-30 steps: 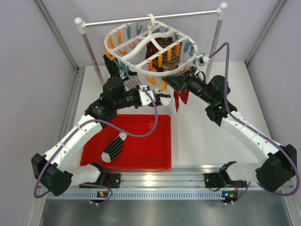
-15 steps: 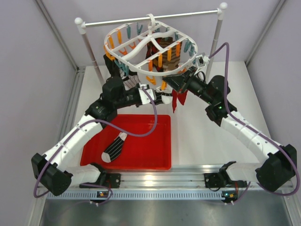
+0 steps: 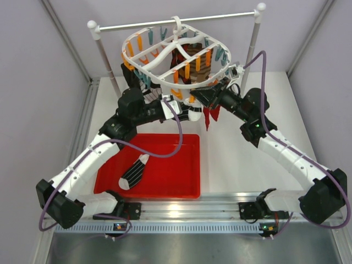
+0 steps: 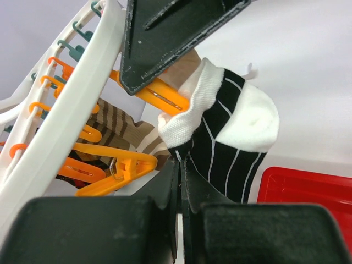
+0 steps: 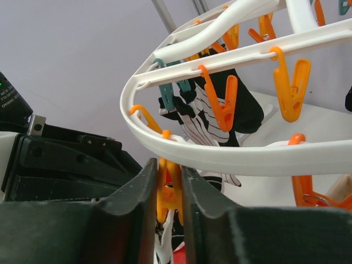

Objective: Clip the socks to the hanger
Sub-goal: Clamp the sock onto the hanger.

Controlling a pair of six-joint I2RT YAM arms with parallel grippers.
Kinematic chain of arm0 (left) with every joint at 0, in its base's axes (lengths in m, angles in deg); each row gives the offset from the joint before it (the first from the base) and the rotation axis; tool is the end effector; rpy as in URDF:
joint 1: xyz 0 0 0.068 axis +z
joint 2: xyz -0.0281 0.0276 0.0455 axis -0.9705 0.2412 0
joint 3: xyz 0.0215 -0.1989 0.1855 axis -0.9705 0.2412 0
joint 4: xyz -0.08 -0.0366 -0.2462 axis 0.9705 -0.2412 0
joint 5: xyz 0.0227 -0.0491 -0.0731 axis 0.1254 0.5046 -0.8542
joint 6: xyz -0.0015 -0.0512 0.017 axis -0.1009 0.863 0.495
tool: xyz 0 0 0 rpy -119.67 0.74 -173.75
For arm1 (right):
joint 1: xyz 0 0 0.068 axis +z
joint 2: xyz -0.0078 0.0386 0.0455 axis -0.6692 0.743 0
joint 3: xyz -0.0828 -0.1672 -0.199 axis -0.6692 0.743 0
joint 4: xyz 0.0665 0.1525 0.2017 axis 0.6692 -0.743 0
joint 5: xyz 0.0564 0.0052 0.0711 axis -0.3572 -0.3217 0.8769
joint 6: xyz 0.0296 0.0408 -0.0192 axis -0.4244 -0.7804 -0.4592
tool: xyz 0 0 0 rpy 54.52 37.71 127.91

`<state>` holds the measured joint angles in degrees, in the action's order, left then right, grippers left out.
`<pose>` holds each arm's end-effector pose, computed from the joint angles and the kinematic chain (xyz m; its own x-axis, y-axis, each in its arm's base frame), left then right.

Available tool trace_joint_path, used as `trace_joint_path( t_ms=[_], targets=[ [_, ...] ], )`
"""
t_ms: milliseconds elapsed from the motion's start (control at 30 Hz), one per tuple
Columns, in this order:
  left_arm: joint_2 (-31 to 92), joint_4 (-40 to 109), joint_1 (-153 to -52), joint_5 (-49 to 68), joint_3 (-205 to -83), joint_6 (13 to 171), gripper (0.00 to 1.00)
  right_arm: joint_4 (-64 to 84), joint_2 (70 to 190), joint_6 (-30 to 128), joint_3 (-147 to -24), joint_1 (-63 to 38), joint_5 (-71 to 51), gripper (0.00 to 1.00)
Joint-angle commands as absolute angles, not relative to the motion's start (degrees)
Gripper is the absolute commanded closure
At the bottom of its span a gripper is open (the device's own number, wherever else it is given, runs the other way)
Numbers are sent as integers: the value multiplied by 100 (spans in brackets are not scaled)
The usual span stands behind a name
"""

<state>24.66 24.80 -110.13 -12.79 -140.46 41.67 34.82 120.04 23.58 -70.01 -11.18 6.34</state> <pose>0.2183 -0.1696 0.4035 0.4709 0.3300 -0.8181 0.7756 0.2869 0.5622 0.2419 0.1609 0.4017 -0.2571 0.4141 -0.8731 -0.7872 0.4344 0.4378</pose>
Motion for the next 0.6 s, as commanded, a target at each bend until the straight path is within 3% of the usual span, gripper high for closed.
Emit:
trace_joint_path(
  t_ms=[0, 67, 200, 233, 267, 400, 567],
  targets=[
    [2497, 2918, -11050, -1365, -14340, 4356, 100, 3520, 11854, 2511, -6990, -1142, 916, 74],
    [2523, 2927, -11050, -1347, -14375, 4408, 100, 3503, 11863, 2494, -6999, -1142, 951, 60],
    [2576, 2918, -11059, -1295, -14393, 4470, 100, 3485, 11819, 2476, -7008, -1134, 960, 53],
    [2602, 2927, -11067, -1216, -14410, 4609, 94, 3476, 11802, 2467, -7016, -1133, 934, 53],
    [2611, 2918, -11067, -1085, -14419, 4715, 81, 3468, 11801, 2467, -7025, -1142, 934, 53],
    [2454, 2918, -11067, -716, -14253, 5373, 60, 3362, 11793, 2476, -7078, -1177, 846, 53],
    [1830, 3067, -11059, 128, -13525, 6402, 50, 3283, 11784, 2476, -7113, -1300, 828, 52]
  ],
)
